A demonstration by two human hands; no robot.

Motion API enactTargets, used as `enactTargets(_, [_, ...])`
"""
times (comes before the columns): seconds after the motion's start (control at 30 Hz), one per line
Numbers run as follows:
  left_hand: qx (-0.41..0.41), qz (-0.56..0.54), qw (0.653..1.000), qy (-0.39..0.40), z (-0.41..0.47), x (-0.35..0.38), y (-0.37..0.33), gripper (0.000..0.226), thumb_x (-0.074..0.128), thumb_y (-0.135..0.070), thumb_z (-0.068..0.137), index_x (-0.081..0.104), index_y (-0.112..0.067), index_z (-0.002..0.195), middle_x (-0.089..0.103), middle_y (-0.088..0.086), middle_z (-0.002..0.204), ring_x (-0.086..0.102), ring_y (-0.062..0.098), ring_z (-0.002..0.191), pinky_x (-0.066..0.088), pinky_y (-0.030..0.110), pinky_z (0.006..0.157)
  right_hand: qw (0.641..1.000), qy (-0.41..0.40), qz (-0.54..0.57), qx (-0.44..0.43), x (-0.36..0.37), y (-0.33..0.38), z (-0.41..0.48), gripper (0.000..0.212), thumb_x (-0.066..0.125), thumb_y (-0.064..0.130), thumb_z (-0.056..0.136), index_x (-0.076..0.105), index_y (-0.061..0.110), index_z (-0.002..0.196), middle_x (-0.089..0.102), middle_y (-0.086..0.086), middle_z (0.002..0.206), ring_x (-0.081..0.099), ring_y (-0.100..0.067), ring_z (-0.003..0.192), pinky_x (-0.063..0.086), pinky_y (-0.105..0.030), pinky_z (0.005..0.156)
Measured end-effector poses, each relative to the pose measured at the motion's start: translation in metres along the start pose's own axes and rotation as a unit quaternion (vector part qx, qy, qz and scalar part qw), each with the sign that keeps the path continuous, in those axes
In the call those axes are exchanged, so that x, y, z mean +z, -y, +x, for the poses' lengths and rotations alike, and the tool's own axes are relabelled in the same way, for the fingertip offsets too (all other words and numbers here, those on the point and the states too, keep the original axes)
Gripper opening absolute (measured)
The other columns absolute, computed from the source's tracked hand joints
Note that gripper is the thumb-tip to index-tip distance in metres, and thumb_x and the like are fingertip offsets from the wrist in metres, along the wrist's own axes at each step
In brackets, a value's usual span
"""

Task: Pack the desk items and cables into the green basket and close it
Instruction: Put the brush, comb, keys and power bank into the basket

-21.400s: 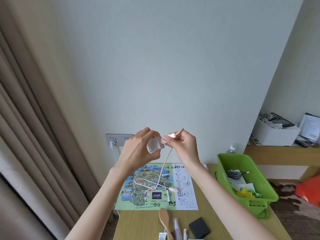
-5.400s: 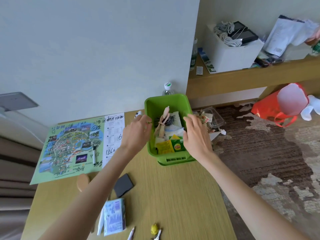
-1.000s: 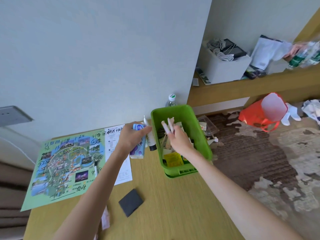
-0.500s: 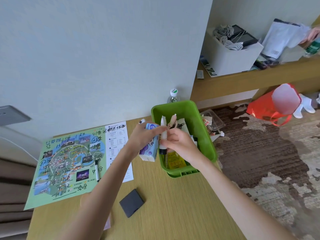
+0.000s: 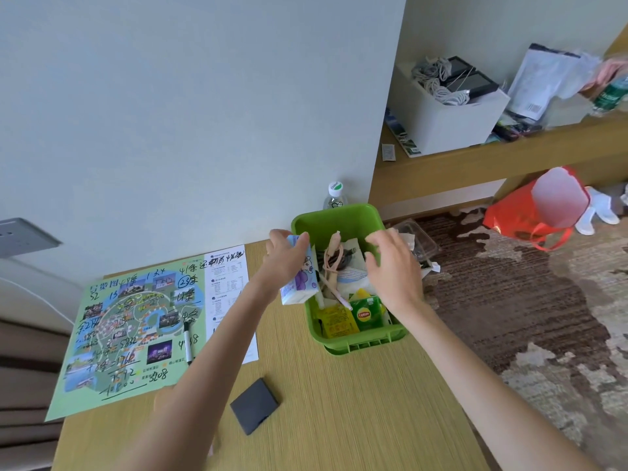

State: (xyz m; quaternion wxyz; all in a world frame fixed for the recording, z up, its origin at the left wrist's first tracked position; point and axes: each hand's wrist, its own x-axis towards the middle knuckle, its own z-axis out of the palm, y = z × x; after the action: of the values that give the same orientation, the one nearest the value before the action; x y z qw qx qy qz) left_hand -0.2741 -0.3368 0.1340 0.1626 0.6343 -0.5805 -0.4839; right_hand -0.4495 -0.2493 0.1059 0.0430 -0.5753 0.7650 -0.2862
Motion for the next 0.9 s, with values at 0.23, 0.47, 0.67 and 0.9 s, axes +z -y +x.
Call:
enactTargets(0.23, [0.054, 0.015, 0.998, 0.027, 0.005, 0.064, -0.041, 0.051, 0.053, -0.036, 0.093, 0.031, -0.007, 0.129, 0.037, 0.013, 0.131, 0.041, 0.031, 0.121, 0.037, 0.046, 0.107, 0.998, 0.052, 0.010, 0.021, -0.008, -0.054, -0.033, 0.045, 0.057, 0.013, 0.094, 0.045, 0.010, 0.137, 0.052, -0.004, 0.130, 0.062, -0.020, 0.101, 0.057, -0.032, 0.070])
enactTargets(0.47, [0.199, 0.197, 0.956, -0.090, 0.025, 0.117, -0.048, 0.050, 0.038, -0.046, 0.100, 0.043, -0.002, 0.126, 0.043, 0.020, 0.127, 0.041, 0.036, 0.114, 0.034, 0.043, 0.100, 0.998, 0.051, 0.032, 0.008, 0.000, -0.060, -0.043, 0.044, 0.049, 0.013, 0.098, 0.044, 0.014, 0.142, 0.052, 0.003, 0.130, 0.056, -0.008, 0.066, 0.051, -0.025, 0.051])
enactTargets(0.67, [0.182, 0.407, 0.895, -0.020, 0.048, 0.131, 0.005, 0.071, 0.015, -0.058, 0.098, 0.024, -0.010, 0.150, 0.011, 0.010, 0.161, 0.013, 0.031, 0.145, 0.012, 0.049, 0.117, 0.998, 0.049, 0.038, 0.018, 0.005, -0.062, -0.042, 0.045, 0.052, 0.011, 0.097, 0.045, 0.013, 0.141, 0.054, 0.003, 0.125, 0.046, 0.000, 0.066, 0.029, -0.008, 0.044])
enactTargets(0.9, [0.205, 0.440, 0.874, -0.014, 0.047, 0.118, -0.002, 0.066, 0.025, -0.062, 0.097, 0.047, -0.012, 0.135, 0.024, 0.012, 0.156, 0.023, 0.030, 0.141, 0.020, 0.046, 0.114, 0.998, 0.065, 0.007, 0.008, 0.000, -0.060, -0.042, 0.045, 0.047, 0.013, 0.099, 0.042, 0.013, 0.144, 0.052, 0.002, 0.125, 0.053, -0.007, 0.067, 0.037, -0.014, 0.049])
